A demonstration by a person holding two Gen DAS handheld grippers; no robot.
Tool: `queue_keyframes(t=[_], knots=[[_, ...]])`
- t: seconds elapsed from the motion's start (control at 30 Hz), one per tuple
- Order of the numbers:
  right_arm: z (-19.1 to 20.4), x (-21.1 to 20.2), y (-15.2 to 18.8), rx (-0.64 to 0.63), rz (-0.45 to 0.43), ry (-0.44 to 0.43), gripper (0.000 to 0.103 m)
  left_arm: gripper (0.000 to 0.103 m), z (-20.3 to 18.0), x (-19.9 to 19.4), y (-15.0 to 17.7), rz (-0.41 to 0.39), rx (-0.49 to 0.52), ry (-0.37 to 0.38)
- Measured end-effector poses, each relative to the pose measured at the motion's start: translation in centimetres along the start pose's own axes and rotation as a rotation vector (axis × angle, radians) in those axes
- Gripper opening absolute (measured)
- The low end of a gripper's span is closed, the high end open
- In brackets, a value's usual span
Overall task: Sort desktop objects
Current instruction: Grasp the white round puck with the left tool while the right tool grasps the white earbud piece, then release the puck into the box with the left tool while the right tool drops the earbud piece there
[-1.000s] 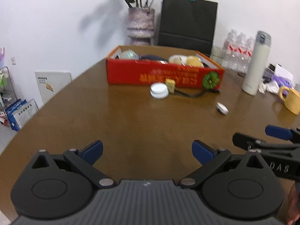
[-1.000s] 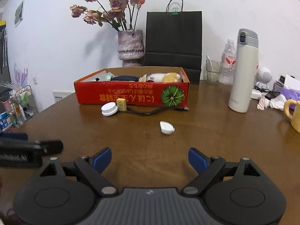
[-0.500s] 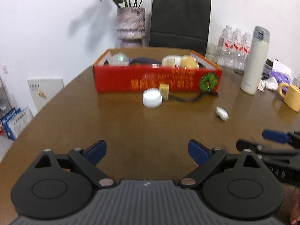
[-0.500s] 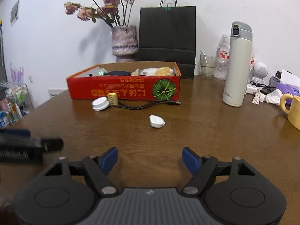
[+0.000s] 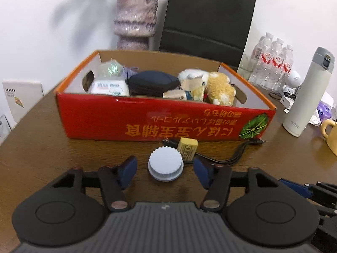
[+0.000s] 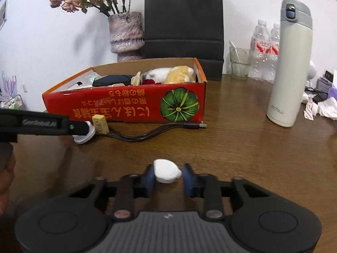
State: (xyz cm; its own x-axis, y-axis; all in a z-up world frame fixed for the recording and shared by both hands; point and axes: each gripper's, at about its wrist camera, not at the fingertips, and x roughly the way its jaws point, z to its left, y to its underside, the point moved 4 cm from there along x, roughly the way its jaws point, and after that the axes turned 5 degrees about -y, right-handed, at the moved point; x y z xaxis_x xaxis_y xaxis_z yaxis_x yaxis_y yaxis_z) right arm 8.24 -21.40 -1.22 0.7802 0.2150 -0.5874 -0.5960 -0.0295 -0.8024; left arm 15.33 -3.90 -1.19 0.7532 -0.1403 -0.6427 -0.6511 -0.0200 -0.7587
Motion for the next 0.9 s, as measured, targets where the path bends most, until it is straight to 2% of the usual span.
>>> queue_keyframes(t=[0.03,0.07,0.2,0.43,0.57,0.67,0.9], knots=[[0.1,0.0,0.0,-0.003,0.002,-0.007,0.021,0.042,0.2,0.5,0.2,0.018,-0.01,0.011],[0.4,0.0,0.0,-0.014,0.003,-0.011,0.021,0.039,0.3,0.6,0.4,0.002,-0.016,0.02],[1.5,-0.5,0.1,-0.015,-0.013,-0.047,0.021,0.039,0.3,0.3,0.8,-0.02,-0.027,0.023],[1.6,-1.4,-0.2,-0.023,-0.069,-0.007,0.021,0.038,0.4,-2.8,1.4,-0.073,-0.068,0.002],[1.9,-2.3,-0.7,-0.051,-0.124,0.012,0.021,0.038,0.5,-5.3,1.1,-0.118,-0.078,0.024],[2.1,-3.5,-2.1,-0.052,-0.175,0.002,0.021,0.037,0.6,-7.3,-0.4,-0.175,-0.071,0.02],[1.8,-5.9,-9.0,-0.093,-0.337,0.004,0.022,0.037,1.5,-9.9,-6.9,-0.346,-0.029,-0.008]])
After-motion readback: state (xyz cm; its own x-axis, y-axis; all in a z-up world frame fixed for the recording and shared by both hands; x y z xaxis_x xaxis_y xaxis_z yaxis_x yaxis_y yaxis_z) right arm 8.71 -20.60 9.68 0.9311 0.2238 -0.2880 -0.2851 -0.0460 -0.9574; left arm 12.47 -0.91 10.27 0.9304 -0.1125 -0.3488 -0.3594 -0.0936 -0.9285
